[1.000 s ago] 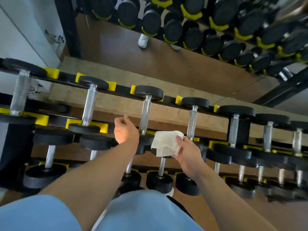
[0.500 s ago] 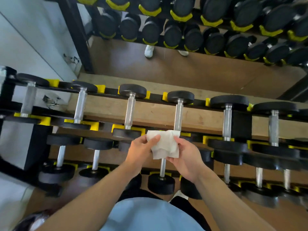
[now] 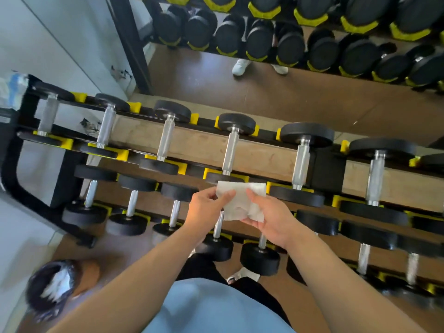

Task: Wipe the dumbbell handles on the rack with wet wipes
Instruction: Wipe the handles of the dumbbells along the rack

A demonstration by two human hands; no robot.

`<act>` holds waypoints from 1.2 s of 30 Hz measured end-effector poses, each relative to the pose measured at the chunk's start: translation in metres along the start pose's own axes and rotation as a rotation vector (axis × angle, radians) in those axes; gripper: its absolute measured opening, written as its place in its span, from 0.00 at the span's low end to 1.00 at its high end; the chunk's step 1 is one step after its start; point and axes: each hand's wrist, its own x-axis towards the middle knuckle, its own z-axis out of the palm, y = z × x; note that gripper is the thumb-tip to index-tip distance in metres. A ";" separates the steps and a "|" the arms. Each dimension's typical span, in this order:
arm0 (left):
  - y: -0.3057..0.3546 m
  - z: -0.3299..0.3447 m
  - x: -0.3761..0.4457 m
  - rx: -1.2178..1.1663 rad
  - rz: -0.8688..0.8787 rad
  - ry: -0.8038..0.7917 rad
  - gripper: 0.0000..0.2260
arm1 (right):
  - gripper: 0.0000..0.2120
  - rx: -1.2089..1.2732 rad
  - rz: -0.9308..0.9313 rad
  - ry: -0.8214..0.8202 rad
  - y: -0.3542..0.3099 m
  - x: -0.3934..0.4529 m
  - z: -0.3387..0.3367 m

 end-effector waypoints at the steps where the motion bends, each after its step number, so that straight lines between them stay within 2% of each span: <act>1: 0.000 0.001 0.002 0.004 -0.054 0.032 0.09 | 0.16 0.005 0.004 0.019 -0.001 0.002 -0.003; 2: -0.001 0.000 0.005 -0.041 -0.135 0.056 0.08 | 0.17 0.008 0.004 0.050 -0.003 0.003 -0.004; 4: -0.002 -0.005 0.014 -0.273 -0.337 0.064 0.08 | 0.16 0.013 -0.001 0.111 -0.006 0.009 -0.007; 7: -0.002 -0.019 0.032 -0.673 -0.518 0.051 0.15 | 0.16 0.027 -0.012 0.204 -0.012 0.023 -0.008; 9: 0.001 -0.027 0.046 -0.811 -0.543 0.054 0.12 | 0.17 0.046 -0.010 0.278 -0.016 0.031 -0.005; 12: 0.010 -0.038 0.066 -0.796 -0.526 0.084 0.05 | 0.18 0.059 0.004 0.363 -0.020 0.039 0.004; 15: 0.018 -0.051 0.094 -0.851 -0.481 0.083 0.10 | 0.19 0.075 0.015 0.414 -0.027 0.048 0.013; 18: 0.022 -0.063 0.118 -0.912 -0.473 0.014 0.20 | 0.19 0.099 0.002 0.462 -0.036 0.058 0.023; 20: 0.025 -0.069 0.130 -0.966 -0.489 -0.018 0.21 | 0.19 0.118 -0.020 0.488 -0.041 0.065 0.029; 22: 0.026 -0.072 0.143 -0.939 -0.506 -0.011 0.16 | 0.17 0.121 -0.028 0.496 -0.047 0.072 0.035; 25: 0.024 -0.068 0.159 -0.685 -0.534 0.060 0.15 | 0.10 0.117 -0.028 0.551 -0.054 0.083 0.043; 29: 0.011 -0.058 0.172 -0.278 -0.501 0.170 0.21 | 0.19 -0.022 -0.070 0.853 -0.067 0.103 0.044; 31: 0.005 -0.047 0.175 -0.258 -0.443 0.245 0.17 | 0.21 -0.188 -0.078 0.948 -0.074 0.113 0.041; 33: 0.008 -0.034 0.178 -0.315 -0.340 0.329 0.09 | 0.21 -0.310 -0.060 0.895 -0.081 0.129 0.042; 36: 0.010 -0.006 0.181 -0.336 -0.276 0.392 0.13 | 0.13 -0.409 -0.013 0.752 -0.091 0.152 0.062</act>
